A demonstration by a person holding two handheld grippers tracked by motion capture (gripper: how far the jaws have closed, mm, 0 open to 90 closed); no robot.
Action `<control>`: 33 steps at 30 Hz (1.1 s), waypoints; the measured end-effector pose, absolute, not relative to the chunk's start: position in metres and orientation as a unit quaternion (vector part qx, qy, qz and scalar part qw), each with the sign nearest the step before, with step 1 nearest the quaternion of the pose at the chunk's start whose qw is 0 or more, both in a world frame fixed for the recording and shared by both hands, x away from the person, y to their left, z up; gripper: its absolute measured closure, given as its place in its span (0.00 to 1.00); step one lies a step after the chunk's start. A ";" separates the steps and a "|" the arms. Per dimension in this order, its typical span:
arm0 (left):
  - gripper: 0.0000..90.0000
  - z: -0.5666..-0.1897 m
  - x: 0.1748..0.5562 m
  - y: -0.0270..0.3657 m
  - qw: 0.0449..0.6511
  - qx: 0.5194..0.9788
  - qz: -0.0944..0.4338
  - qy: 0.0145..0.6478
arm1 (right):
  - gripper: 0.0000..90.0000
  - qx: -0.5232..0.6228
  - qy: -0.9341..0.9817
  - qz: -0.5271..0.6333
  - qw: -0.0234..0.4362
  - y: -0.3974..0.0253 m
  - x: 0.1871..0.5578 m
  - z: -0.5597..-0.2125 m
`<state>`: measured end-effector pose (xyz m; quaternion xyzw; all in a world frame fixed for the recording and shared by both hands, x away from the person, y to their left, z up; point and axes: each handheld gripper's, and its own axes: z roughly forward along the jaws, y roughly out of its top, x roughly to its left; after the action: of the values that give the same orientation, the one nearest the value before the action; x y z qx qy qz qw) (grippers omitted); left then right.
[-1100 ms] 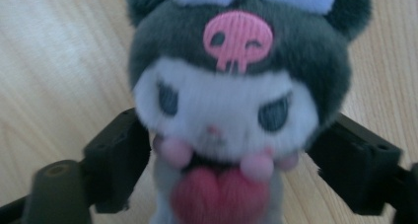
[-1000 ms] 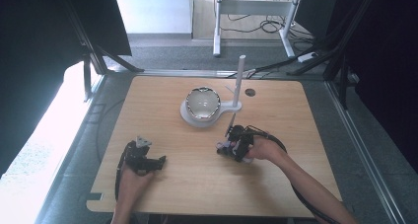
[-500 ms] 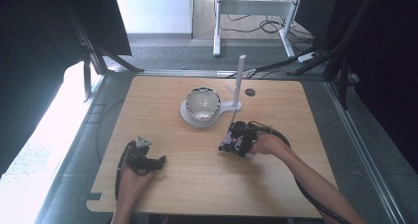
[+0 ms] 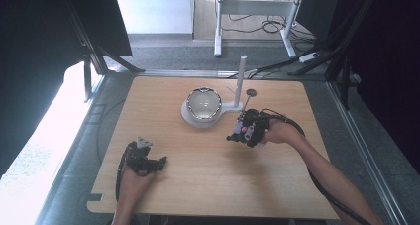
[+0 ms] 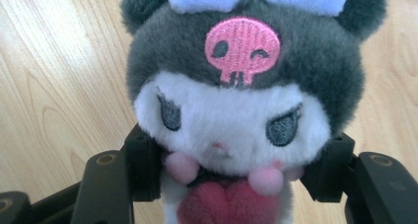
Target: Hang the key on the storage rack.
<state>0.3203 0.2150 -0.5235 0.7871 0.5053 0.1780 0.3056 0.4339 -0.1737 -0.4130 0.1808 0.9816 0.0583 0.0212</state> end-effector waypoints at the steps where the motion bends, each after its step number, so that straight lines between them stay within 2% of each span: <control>1: 0.00 -0.524 0.320 0.215 0.305 0.787 0.178 0.505 | 0.41 0.180 0.982 0.061 0.022 -0.175 0.435 -0.410; 15: 0.00 -0.524 0.320 0.215 0.306 0.787 0.178 0.505 | 0.41 0.222 0.971 0.083 0.030 -0.197 0.458 -0.365; 33: 0.00 -0.523 0.320 0.215 0.306 0.788 0.177 0.505 | 0.41 0.264 0.958 0.094 0.060 -0.220 0.490 -0.330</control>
<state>0.3205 0.2152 -0.5234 0.7876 0.5047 0.1773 0.3058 0.4900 -0.2198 -0.3298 0.2641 0.9580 0.0940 0.0603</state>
